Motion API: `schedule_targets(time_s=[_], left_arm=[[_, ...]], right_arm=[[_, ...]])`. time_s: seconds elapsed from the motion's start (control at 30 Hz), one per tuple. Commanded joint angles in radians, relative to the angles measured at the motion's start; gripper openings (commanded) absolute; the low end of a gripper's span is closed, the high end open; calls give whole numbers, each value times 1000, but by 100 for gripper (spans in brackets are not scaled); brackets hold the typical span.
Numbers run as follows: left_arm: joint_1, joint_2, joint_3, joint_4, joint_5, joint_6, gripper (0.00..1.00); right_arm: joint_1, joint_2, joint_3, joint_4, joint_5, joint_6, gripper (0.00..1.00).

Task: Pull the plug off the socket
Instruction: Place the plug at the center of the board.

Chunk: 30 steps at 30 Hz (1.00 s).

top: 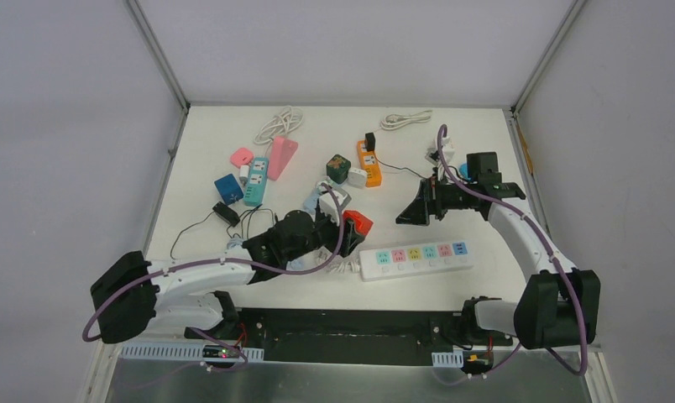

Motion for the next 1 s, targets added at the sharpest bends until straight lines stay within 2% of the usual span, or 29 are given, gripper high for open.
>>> schedule_targets(time_s=[0.0,0.23,0.43,0.7,0.97], left_arm=[[54,-123,28,-134,70,-49,0],[160,-249,94,-354,105,-66,0],[230,-297,181,-535,83,-63,0],[340,-305,269,-648,74,-65,0],[536,-238,350,-701,125,-80,0]], right_arm=[[-18,-37,39,-19,3,-50,100],[-32,-58,37,-27,38,-72,100],[-41,-63,36,-34,59,-86,100],[-47,-71,37,-40,76,-98,100],[-51,-67,35,-38,79,-100,100]])
